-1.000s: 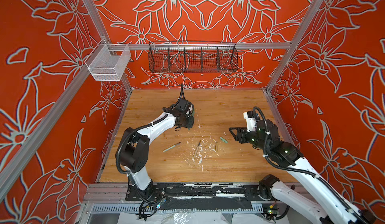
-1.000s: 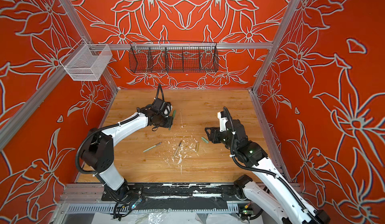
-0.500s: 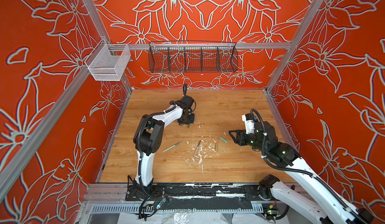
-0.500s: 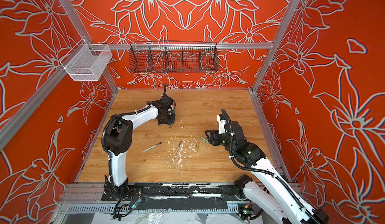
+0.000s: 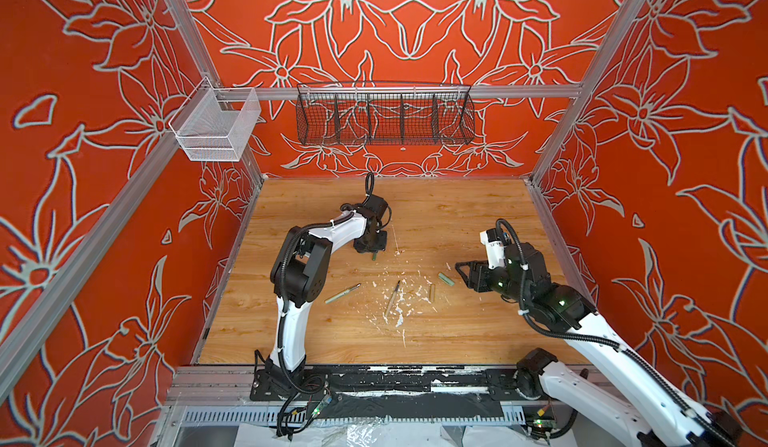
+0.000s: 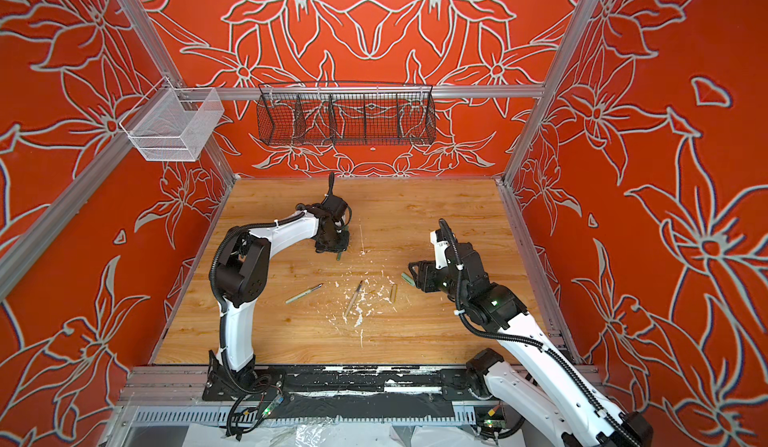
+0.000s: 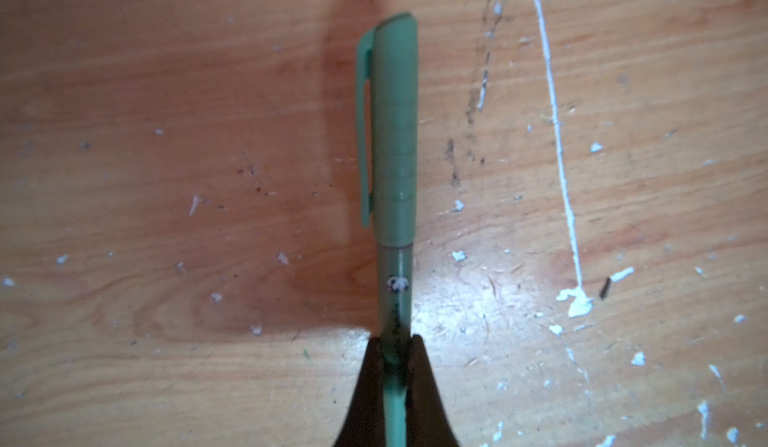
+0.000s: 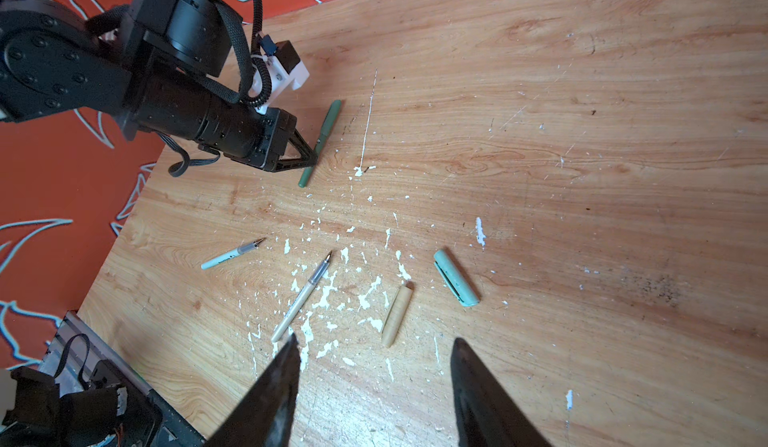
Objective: Insert the pens into the pen caps
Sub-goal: 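Lay the capped green pen on the table and open the left gripper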
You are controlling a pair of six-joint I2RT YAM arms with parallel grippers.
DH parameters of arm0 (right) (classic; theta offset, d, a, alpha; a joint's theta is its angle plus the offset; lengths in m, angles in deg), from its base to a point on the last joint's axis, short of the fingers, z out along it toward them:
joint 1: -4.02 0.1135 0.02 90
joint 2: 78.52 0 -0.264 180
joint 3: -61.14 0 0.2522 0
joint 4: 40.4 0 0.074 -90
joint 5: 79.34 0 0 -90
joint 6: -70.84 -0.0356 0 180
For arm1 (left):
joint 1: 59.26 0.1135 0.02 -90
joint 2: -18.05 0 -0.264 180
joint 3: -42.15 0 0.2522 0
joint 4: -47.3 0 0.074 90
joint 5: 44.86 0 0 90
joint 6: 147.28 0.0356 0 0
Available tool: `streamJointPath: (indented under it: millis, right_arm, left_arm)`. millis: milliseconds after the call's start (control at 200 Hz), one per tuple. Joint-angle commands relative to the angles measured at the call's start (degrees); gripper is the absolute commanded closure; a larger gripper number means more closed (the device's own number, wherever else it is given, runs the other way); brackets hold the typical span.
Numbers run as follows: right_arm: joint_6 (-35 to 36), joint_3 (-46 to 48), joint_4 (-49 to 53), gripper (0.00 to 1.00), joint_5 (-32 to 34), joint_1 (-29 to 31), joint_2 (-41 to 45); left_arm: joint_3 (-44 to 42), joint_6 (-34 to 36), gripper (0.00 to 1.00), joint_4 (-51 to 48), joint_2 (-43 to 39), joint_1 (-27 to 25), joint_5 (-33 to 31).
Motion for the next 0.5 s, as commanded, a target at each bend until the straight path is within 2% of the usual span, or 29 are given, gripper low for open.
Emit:
streamJointPath:
  millis: [0,85,115,160,180,255,405,490]
  right_arm:
    - [0.7,0.0,1.0,0.41,-0.2,-0.4,0.3]
    - [0.7,-0.5,2.3,0.42,0.4,-0.4,0.5]
    - [0.8,-0.9,2.9,0.41,0.7,-0.3,0.6]
    - [1.2,-1.4,3.9,0.42,1.1,-0.3,0.4]
    - [1.2,-1.6,4.3,0.41,1.2,-0.3,0.4]
    - [1.4,-2.3,5.6,0.42,1.4,-0.4,0.2]
    - [1.5,-3.6,8.1,0.42,1.1,-0.3,-1.1]
    - [1.7,-4.8,9.9,0.42,0.2,-0.2,-2.5]
  left_arm:
    - [0.0,-0.3,0.92,-0.6,0.5,0.4,-0.4]
    - [-0.3,-0.1,0.85,-0.2,0.1,0.3,-0.3]
    - [-0.8,-0.2,0.78,0.6,-0.3,0.3,0.0]
    - [-0.9,0.1,0.61,1.1,-0.7,0.3,0.5]
    - [-0.7,0.2,0.56,1.1,-0.8,0.3,0.7]
    - [0.1,0.5,0.56,0.6,-0.9,0.3,1.3]
    - [0.4,0.7,0.47,0.3,-2.1,0.3,1.5]
    - [-0.2,0.9,0.36,0.4,-4.9,0.3,1.6]
